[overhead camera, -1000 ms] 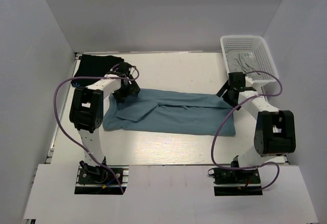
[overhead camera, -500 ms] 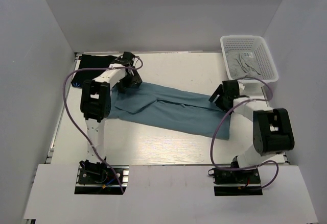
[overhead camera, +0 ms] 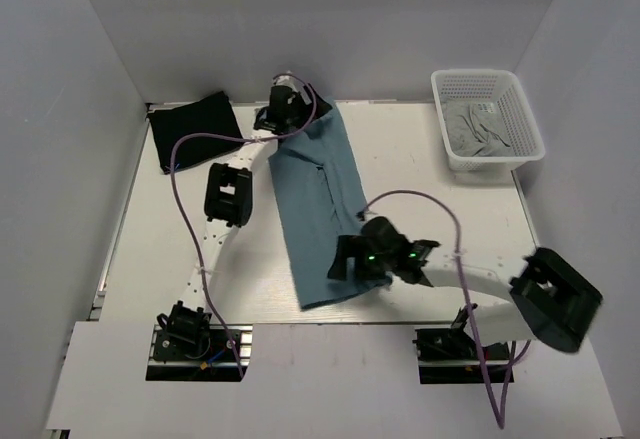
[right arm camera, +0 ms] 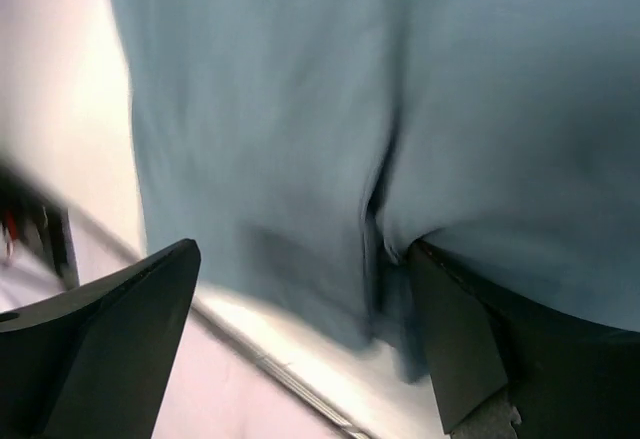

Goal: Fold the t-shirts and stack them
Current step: Rotate the tshirt 90 degrees

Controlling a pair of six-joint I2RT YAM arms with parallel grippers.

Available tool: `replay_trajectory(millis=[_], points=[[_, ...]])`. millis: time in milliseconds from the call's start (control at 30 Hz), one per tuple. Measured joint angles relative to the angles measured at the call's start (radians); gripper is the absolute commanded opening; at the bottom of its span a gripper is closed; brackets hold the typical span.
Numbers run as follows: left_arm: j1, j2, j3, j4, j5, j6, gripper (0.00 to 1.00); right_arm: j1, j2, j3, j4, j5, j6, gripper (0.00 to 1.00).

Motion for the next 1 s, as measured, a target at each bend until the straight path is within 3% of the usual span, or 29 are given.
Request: replay_trajectory(millis=[167, 300, 500, 800, 1000], points=[[-0.059, 0.046, -0.01, 0.186, 0.046, -0.024, 1.0, 0.246, 0.291, 0.271, -0.002, -0.069, -0.121, 0.91], [-0.075, 0.055, -0.011, 0.227, 0.075, -0.023, 1.0, 0.344, 0.339, 0.328, -0.019, -0.068, -0.2, 0.91], [-0.077, 0.055, -0.018, 0.238, 0.041, -0.014, 1.0, 0.357, 0.33, 0.322, -0.036, -0.064, -0.216, 0.91], [-0.08, 0.015, -0.025, 0.128, -0.134, 0.057, 1.0, 0.357, 0.266, 0.282, -0.094, -0.004, -0.21, 0.91], [-0.055, -0.058, -0.093, 0.05, -0.125, 0.146, 1.0, 0.357, 0.188, 0.238, -0.185, 0.062, -0.209, 0.91]])
